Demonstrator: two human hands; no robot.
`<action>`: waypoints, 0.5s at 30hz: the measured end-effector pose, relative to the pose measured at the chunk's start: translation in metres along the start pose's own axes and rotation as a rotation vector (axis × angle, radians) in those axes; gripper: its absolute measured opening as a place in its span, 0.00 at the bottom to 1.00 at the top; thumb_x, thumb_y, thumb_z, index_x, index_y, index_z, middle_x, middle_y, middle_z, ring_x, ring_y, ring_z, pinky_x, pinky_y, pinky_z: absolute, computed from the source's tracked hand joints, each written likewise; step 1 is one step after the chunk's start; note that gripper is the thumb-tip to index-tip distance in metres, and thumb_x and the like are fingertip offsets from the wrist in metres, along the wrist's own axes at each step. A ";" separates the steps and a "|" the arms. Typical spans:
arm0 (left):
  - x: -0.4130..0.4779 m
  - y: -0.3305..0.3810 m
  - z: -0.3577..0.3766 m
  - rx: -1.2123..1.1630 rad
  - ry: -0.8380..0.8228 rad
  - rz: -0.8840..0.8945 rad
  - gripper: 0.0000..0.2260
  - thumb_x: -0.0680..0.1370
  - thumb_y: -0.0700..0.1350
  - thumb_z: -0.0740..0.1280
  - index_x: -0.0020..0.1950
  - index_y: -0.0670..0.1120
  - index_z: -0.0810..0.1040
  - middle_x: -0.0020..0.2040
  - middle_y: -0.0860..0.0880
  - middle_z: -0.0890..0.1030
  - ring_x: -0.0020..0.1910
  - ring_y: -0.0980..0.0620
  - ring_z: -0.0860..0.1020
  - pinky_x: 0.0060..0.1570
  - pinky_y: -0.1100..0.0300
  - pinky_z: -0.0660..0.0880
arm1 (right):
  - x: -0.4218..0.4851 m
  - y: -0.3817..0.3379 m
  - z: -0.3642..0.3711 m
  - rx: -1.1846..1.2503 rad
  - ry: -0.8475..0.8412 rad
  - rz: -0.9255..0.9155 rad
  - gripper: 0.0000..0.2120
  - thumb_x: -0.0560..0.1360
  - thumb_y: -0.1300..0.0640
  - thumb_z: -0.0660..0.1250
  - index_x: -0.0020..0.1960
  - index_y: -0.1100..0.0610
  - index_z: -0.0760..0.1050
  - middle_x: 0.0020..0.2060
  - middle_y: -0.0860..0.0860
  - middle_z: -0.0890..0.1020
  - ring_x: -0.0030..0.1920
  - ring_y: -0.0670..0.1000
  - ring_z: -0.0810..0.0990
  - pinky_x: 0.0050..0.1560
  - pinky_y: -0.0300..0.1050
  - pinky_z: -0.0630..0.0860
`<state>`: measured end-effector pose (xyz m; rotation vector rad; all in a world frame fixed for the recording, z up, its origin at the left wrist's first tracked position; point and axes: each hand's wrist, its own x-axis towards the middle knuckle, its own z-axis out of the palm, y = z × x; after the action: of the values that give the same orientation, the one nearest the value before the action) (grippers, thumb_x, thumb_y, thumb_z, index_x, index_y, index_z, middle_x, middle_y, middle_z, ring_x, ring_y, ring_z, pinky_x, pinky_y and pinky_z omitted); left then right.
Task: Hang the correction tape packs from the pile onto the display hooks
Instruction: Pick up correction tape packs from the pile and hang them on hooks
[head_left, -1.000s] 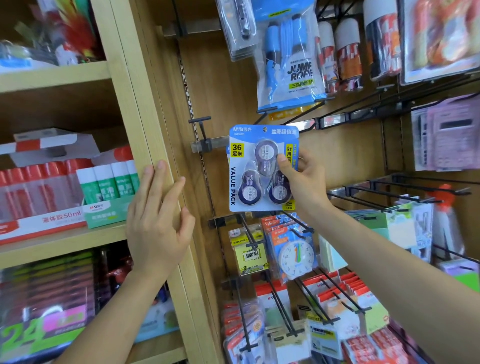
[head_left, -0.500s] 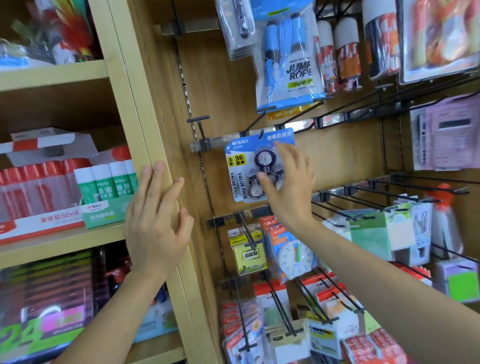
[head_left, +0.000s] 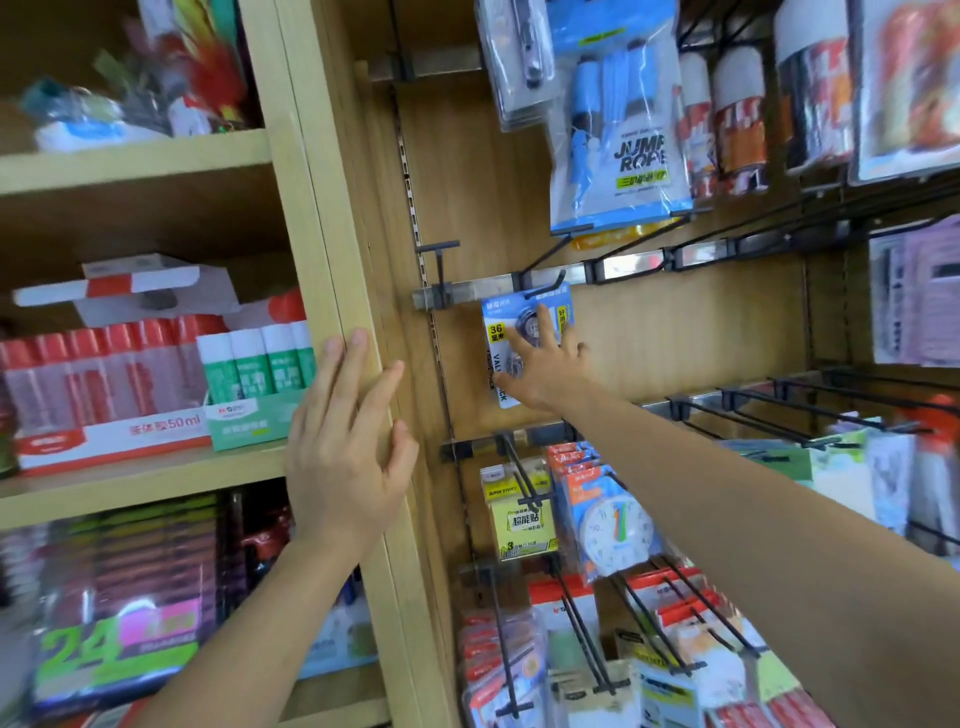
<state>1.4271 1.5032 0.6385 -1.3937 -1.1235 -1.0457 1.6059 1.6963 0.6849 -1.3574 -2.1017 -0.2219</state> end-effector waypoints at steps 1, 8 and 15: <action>0.000 0.000 -0.001 0.000 -0.006 0.001 0.20 0.77 0.42 0.67 0.70 0.43 0.77 0.79 0.44 0.65 0.80 0.45 0.60 0.73 0.45 0.66 | 0.003 0.002 -0.002 0.005 -0.038 -0.003 0.38 0.76 0.32 0.60 0.79 0.41 0.48 0.79 0.51 0.33 0.78 0.66 0.44 0.74 0.66 0.51; 0.000 0.001 -0.002 0.055 -0.059 -0.004 0.22 0.78 0.43 0.65 0.73 0.44 0.74 0.80 0.43 0.62 0.81 0.45 0.57 0.74 0.41 0.64 | -0.046 0.005 -0.033 0.276 0.046 -0.136 0.32 0.77 0.42 0.66 0.78 0.45 0.60 0.80 0.51 0.49 0.77 0.64 0.54 0.74 0.58 0.57; -0.051 0.050 -0.032 -0.079 -0.140 -0.094 0.20 0.75 0.45 0.68 0.67 0.46 0.79 0.72 0.46 0.75 0.74 0.44 0.70 0.70 0.43 0.67 | -0.203 0.022 -0.047 0.689 0.294 -0.269 0.15 0.74 0.52 0.69 0.60 0.51 0.81 0.59 0.46 0.82 0.62 0.48 0.77 0.63 0.41 0.70</action>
<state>1.4654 1.4638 0.5831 -1.5079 -1.2715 -1.0824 1.7008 1.5299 0.6009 -0.5972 -1.8485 0.1780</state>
